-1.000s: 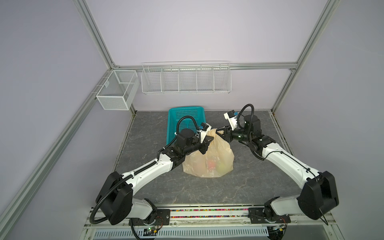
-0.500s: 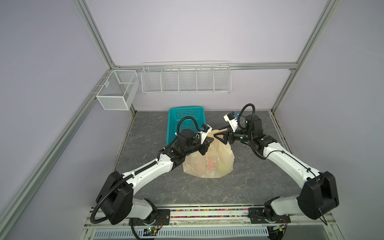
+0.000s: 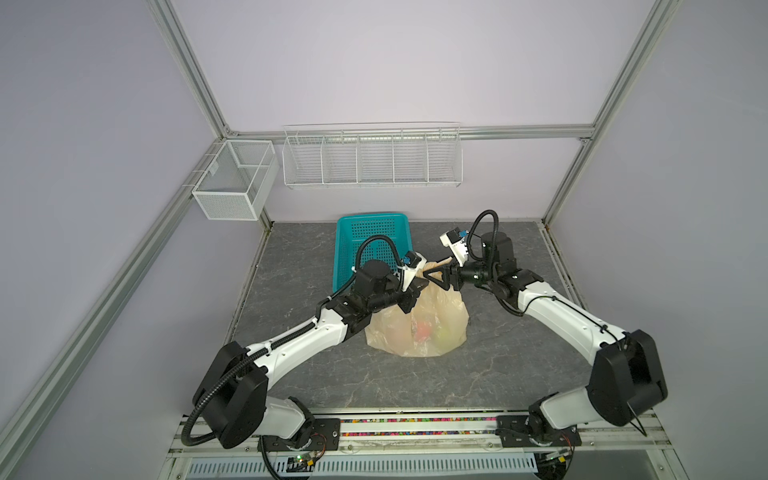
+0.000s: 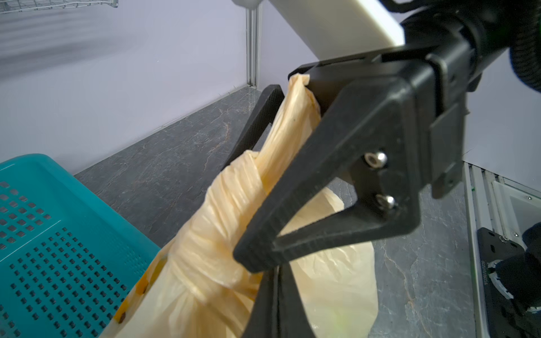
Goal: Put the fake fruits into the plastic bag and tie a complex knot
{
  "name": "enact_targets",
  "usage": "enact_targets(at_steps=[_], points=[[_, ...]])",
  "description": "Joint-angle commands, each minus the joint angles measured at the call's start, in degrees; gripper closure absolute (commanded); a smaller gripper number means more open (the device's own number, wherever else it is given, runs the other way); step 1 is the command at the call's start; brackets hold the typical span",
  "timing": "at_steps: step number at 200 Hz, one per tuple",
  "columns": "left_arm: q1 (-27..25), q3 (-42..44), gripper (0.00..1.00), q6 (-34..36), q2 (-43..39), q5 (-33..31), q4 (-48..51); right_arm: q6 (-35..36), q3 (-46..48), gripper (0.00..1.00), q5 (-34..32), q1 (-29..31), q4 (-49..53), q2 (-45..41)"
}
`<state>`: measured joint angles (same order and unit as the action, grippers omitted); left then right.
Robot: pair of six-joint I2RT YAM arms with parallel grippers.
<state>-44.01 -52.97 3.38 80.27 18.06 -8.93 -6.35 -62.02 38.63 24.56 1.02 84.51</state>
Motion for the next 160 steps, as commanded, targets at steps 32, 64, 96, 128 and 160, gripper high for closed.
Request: enact_targets(at_steps=[32, 64, 96, 128, 160], points=[[-0.7, 0.3, 1.0, 2.1, 1.4, 1.4, -0.1, 0.3, -0.7, 0.83, 1.0, 0.5, -2.8, -0.4], [-0.7, 0.0, 0.76, 2.9, 1.2, 3.6, 2.0, 2.2, -1.0, 0.93, 1.5, 0.4, -3.5, -1.4], [-0.6, -0.4, 0.49, 5.3, -4.2, 6.8, 9.0, 9.5, -2.3, 0.93, 4.2, -0.3, 0.4, -1.8], [-0.3, -3.1, 0.38, 5.0, -10.7, 7.6, 19.3, 15.0, -2.8, 0.93, 6.8, -0.8, 2.0, -2.6], [2.2, -6.7, 0.34, 5.2, -15.5, 8.0, 25.3, 17.3, -3.0, 0.93, 8.7, -1.1, 1.9, -2.9]])
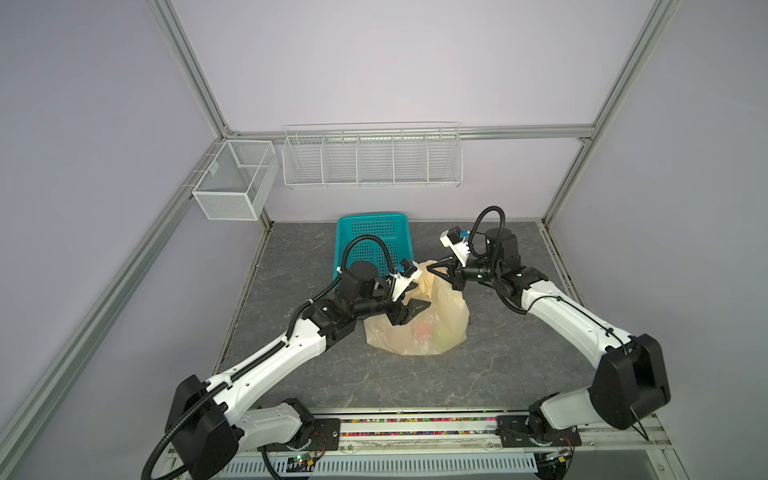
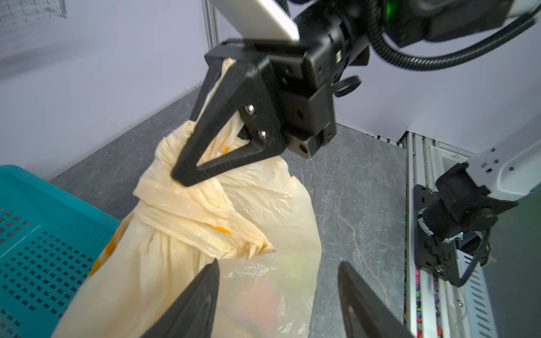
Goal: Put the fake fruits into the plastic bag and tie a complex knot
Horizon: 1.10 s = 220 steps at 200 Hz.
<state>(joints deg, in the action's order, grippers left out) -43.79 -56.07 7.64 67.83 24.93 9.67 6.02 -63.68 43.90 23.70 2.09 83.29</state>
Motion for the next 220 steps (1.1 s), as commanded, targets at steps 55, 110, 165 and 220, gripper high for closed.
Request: enact_targets(at_steps=[55, 110, 165, 220], points=[[6.0, -11.0, 0.25, 10.8, 3.2, -4.2, 15.2, 6.8, -0.6, 0.93, 6.0, -0.2, 1.1, -3.8], [6.0, -17.4, 0.22, 14.6, 11.5, -2.0, 17.2, 6.0, 0.5, 0.93, 6.9, -0.2, -0.9, -4.5], [6.0, -20.5, 0.28, 14.6, 16.4, 5.3, 17.2, 5.7, 1.1, 0.93, 7.4, -0.1, -1.4, -4.2], [6.3, -25.5, 0.37, 15.8, 20.9, 9.7, 21.7, 6.2, 1.1, 0.93, 6.9, 0.0, -0.9, -4.6]])
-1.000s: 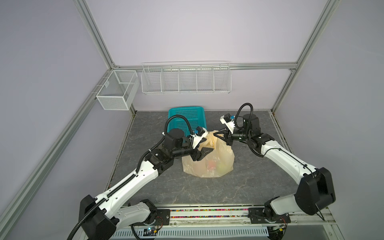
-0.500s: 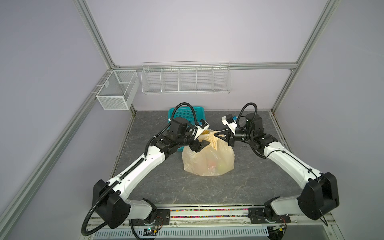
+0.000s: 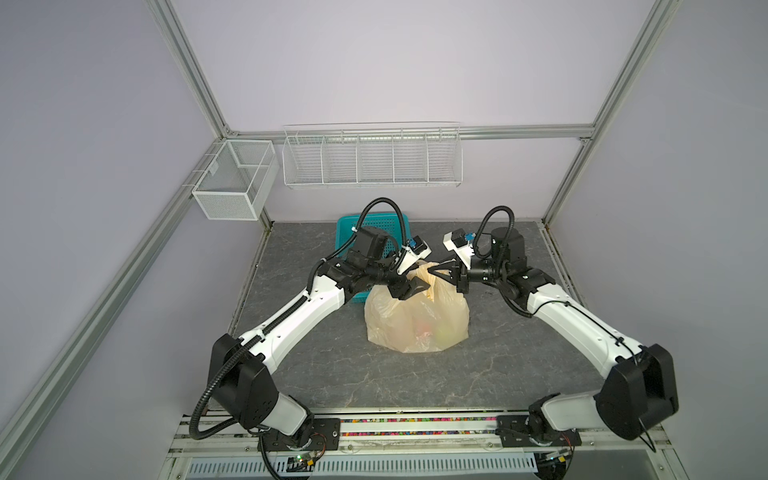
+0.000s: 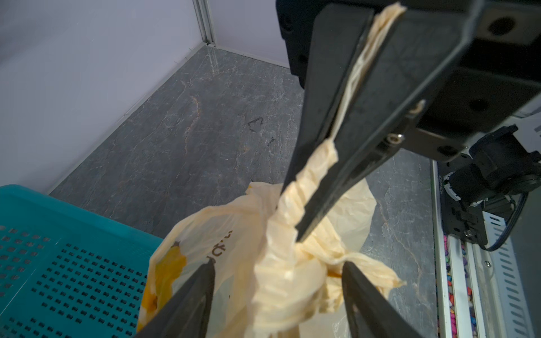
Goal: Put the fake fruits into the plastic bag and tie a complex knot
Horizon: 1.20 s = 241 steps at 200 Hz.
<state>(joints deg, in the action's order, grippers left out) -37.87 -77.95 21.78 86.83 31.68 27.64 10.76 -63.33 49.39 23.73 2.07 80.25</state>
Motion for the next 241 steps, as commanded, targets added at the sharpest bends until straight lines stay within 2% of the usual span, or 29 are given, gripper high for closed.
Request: enact_targets(at_steps=[1, 40, 91, 128, 178, 241], points=[[0.3, -3.8, 0.37, 1.8, 2.0, 2.8, 3.9, 1.4, 0.8, 0.93, 1.4, -0.1, -0.9, -1.6], [0.3, -5.3, 0.56, 4.0, 3.5, 0.3, 7.7, 1.4, 0.5, 0.94, 0.9, 0.0, -0.7, -2.0], [0.3, -6.7, 0.86, 5.4, 3.7, -1.8, 10.0, 0.9, 0.6, 0.93, -1.2, 0.1, -0.3, -2.7], [0.3, -8.1, 1.0, 6.6, 3.2, -2.3, 12.2, 0.8, 0.7, 0.92, -3.9, 0.2, 0.7, -3.2], [0.3, -7.9, 1.0, 7.8, 1.9, -1.8, 11.4, 0.4, 1.7, 0.89, -4.6, 0.4, 0.0, -3.5], [0.3, -8.2, 1.0, 11.1, 2.5, -2.7, 12.4, 7.1, 1.7, 0.56, -4.1, 0.1, 4.8, -3.7]])
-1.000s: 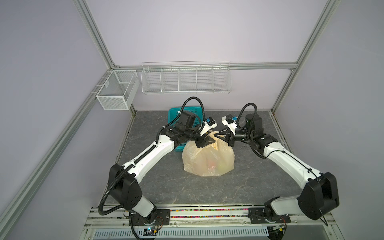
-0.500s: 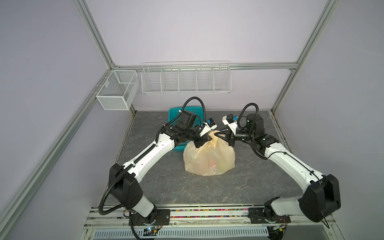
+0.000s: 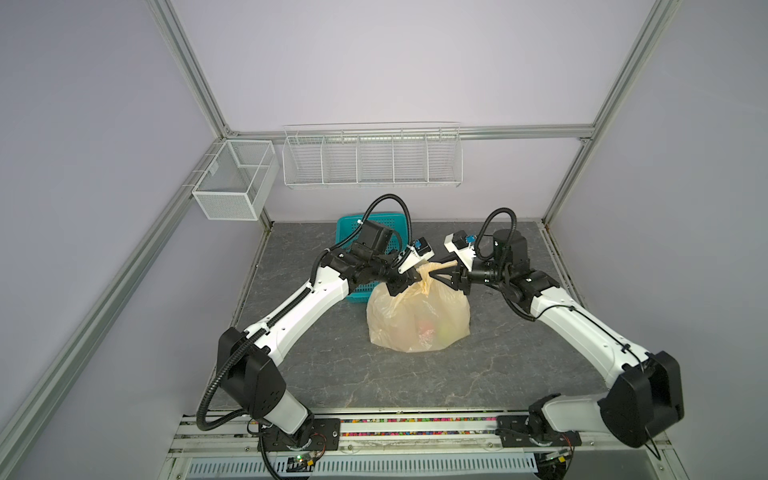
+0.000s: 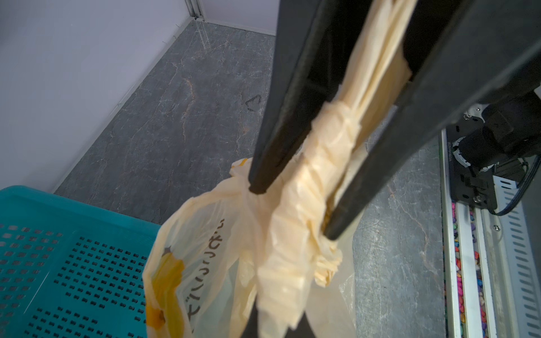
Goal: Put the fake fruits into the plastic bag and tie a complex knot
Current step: 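Pull the handle ends apart with both grippers to tighten the knot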
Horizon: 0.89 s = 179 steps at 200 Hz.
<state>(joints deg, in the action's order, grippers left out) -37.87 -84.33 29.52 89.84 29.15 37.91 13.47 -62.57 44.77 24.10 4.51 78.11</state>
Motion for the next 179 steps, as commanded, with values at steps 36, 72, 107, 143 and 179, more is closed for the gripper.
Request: enact_targets(at_steps=[36, 72, 107, 143, 179], points=[[0.3, -2.5, 1.0, 6.1, 0.0, 0.6, 4.2, 9.2, 0.2, 0.41, 1.4, -0.3, 4.5, 0.7], [0.3, -2.3, 1.0, 7.1, -0.2, 1.4, 4.3, 11.6, 0.9, 0.33, 3.6, 0.5, 1.2, 2.5], [0.3, -2.3, 1.0, 7.8, -0.3, 2.0, 4.5, 13.5, 0.9, 0.31, 4.9, 0.7, -0.5, 4.5], [0.3, -2.2, 1.0, 8.4, -0.6, 2.5, 4.6, 12.7, 1.4, 0.33, 7.0, 0.6, -6.2, 7.1], [0.3, -2.1, 1.0, 7.9, -0.7, 2.0, 4.5, 10.4, 2.4, 0.49, 7.2, 0.8, -10.9, 8.2]])
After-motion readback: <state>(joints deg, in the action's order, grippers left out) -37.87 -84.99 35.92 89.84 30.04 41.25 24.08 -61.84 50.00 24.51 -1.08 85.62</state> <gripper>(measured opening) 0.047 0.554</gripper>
